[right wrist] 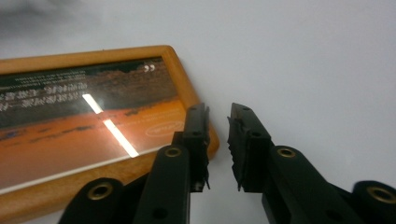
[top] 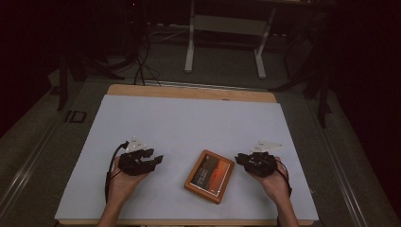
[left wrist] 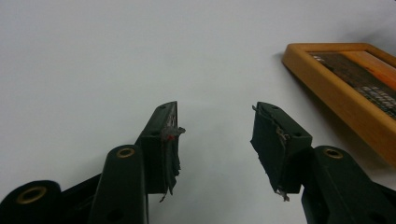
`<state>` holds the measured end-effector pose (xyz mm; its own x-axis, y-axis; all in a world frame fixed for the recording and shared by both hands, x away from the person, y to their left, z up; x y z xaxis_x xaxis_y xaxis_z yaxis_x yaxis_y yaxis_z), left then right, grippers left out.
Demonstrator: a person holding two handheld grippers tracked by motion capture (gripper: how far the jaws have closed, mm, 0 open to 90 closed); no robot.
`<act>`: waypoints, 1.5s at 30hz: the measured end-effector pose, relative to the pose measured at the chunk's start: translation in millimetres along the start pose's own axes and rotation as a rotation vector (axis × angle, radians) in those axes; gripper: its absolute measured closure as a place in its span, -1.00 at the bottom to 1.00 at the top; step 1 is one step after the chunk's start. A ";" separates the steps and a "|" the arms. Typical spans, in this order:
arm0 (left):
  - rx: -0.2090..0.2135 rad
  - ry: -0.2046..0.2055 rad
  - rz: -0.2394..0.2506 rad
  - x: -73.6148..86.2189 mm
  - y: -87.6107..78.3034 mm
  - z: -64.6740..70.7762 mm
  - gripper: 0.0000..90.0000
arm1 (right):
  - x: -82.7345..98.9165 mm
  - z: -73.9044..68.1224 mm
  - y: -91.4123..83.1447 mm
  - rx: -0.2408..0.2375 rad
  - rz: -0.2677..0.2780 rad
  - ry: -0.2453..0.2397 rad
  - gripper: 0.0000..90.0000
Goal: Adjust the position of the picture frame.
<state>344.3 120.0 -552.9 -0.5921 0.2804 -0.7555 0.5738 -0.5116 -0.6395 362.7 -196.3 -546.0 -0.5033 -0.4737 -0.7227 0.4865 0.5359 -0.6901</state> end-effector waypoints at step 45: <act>0.315 0.067 -0.108 15.0 7.6 96.3 -0.03 | 27.1 -46.1 3.9 -0.089 -0.079 -0.118 0.96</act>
Point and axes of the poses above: each handheld gripper's, and its own axes: y roughly forward along the jaws, x roughly out of its underside, z roughly to its right, the point moved 9 cm from there along y, roughly forward along the jaws, and after that the axes turned 3 degrees about -z, right-handed, at the moved point
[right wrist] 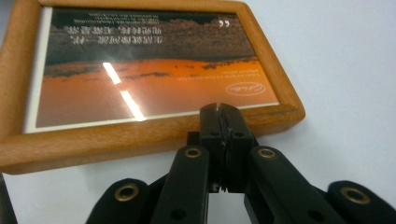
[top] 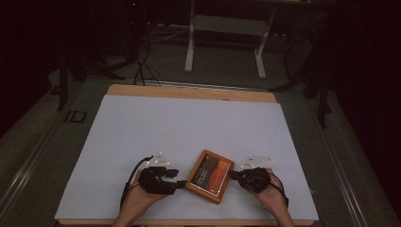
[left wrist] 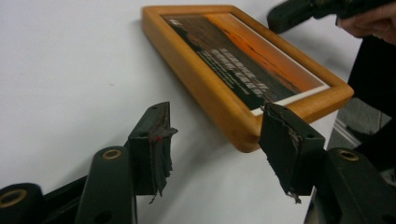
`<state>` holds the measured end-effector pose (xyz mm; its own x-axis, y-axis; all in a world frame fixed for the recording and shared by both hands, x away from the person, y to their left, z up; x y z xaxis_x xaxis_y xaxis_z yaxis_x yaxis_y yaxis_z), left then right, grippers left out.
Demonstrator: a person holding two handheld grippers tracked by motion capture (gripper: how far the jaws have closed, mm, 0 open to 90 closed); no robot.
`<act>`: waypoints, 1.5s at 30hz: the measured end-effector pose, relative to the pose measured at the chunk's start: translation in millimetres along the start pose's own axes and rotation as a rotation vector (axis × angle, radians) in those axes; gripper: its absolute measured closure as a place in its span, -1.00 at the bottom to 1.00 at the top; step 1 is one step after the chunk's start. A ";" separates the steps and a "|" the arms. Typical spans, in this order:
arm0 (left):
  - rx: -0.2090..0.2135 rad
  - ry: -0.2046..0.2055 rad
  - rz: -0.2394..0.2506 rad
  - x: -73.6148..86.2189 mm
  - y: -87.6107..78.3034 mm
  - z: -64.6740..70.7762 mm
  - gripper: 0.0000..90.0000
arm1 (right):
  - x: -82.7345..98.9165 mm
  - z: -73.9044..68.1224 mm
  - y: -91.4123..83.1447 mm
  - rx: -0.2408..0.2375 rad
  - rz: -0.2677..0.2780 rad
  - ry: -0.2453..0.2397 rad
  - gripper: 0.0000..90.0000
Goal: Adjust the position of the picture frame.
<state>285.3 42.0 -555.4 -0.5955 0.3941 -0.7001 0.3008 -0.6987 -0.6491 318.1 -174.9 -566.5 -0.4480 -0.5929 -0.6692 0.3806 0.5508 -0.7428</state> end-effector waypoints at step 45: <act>0.089 -0.130 -0.074 -17.8 42.9 46.1 0.18 | 8.7 -12.2 6.5 -0.088 -0.019 -0.016 1.00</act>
Point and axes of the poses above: each handheld gripper's, and its own axes: y roughly forward along the jaws, x roughly out of its underside, z roughly to its right, the point moved 9 cm from there along y, roughly forward along the jaws, and after that the axes turned 3 degrees about -z, right-handed, at the moved point
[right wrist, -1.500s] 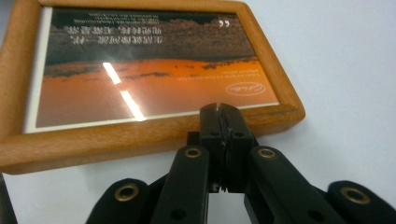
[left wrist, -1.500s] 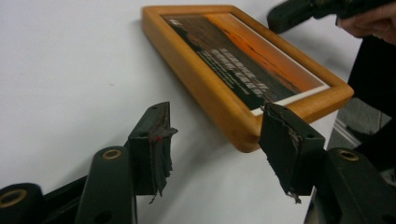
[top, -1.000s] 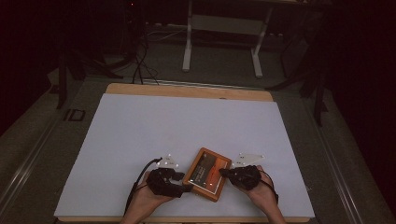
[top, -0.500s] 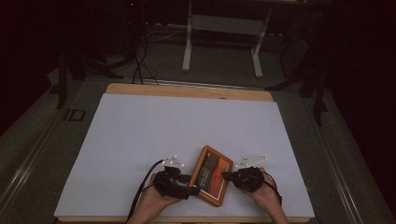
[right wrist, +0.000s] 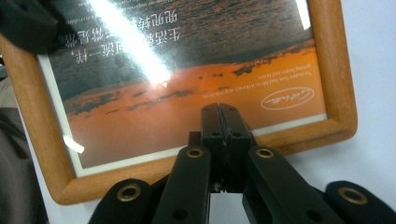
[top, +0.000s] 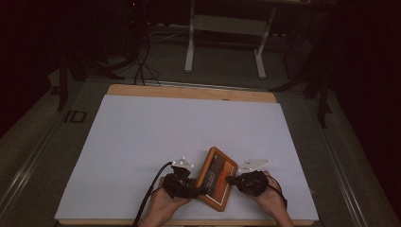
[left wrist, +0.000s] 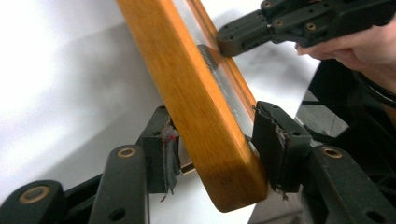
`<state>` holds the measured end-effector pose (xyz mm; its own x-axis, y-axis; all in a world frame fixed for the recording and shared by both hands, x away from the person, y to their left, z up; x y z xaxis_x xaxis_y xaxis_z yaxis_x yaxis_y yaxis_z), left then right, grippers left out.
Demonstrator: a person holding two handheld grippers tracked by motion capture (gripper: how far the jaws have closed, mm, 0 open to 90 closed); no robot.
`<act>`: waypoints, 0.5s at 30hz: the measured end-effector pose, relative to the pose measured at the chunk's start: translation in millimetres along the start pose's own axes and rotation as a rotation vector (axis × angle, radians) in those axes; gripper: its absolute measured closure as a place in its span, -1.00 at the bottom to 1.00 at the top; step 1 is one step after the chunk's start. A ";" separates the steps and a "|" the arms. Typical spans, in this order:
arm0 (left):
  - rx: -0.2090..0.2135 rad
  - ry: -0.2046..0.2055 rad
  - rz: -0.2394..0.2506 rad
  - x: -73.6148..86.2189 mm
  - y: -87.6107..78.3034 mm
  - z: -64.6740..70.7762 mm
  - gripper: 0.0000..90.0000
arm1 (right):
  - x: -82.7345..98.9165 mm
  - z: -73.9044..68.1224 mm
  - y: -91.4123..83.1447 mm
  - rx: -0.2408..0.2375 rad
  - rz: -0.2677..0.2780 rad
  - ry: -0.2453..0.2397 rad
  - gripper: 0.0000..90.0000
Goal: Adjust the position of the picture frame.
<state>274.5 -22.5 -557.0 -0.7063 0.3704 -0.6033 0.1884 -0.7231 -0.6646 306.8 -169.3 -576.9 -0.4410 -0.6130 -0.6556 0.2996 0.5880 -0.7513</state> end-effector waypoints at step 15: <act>-0.101 0.178 0.004 -56.0 3.7 17.1 0.53 | -12.3 26.1 -41.4 0.122 0.115 0.023 0.77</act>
Point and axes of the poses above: each handheld gripper's, and its own axes: y roughly forward along the jaws, x roughly out of its underside, z roughly to its right, the point moved 9 cm from there along y, roughly forward along the jaws, and after that the axes turned 3 degrees about -z, right-handed, at the moved point
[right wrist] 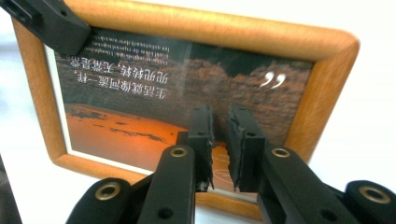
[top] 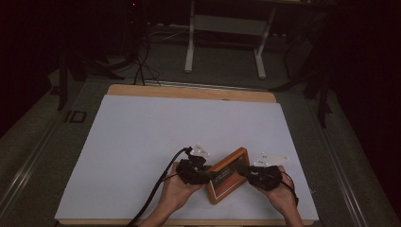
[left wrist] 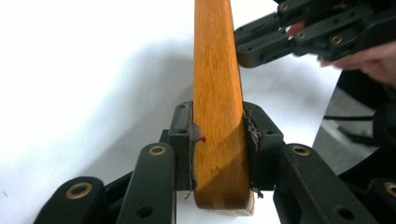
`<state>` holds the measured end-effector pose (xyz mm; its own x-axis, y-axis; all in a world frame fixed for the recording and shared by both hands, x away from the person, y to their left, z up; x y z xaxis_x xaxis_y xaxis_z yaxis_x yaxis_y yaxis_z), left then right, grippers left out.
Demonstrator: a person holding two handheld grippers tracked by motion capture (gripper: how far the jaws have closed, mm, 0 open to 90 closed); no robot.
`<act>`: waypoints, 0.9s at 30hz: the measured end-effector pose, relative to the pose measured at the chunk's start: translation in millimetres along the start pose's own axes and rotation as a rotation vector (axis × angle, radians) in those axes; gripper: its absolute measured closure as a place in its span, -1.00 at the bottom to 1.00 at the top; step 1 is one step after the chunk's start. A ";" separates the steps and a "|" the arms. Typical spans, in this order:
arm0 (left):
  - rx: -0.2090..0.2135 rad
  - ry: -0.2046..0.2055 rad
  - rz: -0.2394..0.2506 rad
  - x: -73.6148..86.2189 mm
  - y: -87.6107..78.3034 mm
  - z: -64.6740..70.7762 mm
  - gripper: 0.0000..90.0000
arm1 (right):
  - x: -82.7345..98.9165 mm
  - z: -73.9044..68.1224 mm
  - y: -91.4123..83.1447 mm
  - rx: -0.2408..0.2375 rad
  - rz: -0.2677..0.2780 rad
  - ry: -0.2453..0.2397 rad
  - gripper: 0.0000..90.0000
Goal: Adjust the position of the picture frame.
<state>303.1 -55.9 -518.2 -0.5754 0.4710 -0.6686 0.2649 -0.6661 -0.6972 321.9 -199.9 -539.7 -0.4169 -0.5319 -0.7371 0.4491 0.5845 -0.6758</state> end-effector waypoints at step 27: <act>-0.053 0.363 -0.085 -38.1 -40.1 -31.5 0.54 | -27.1 10.6 -23.4 0.039 0.076 -0.031 0.63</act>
<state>338.8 -29.0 -472.9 -0.2882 0.7037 -0.6494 0.2729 -0.5897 -0.7601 331.0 -205.7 -503.9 -0.3560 -0.5064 -0.7853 0.5094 0.5994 -0.6175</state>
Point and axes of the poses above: each handheld gripper's, and its own axes: y roughly forward along the jaws, x roughly out of its underside, z roughly to its right, the point moved 9 cm from there along y, roughly forward along the jaws, and after that the axes turned 3 degrees about -z, right-handed, at the moved point
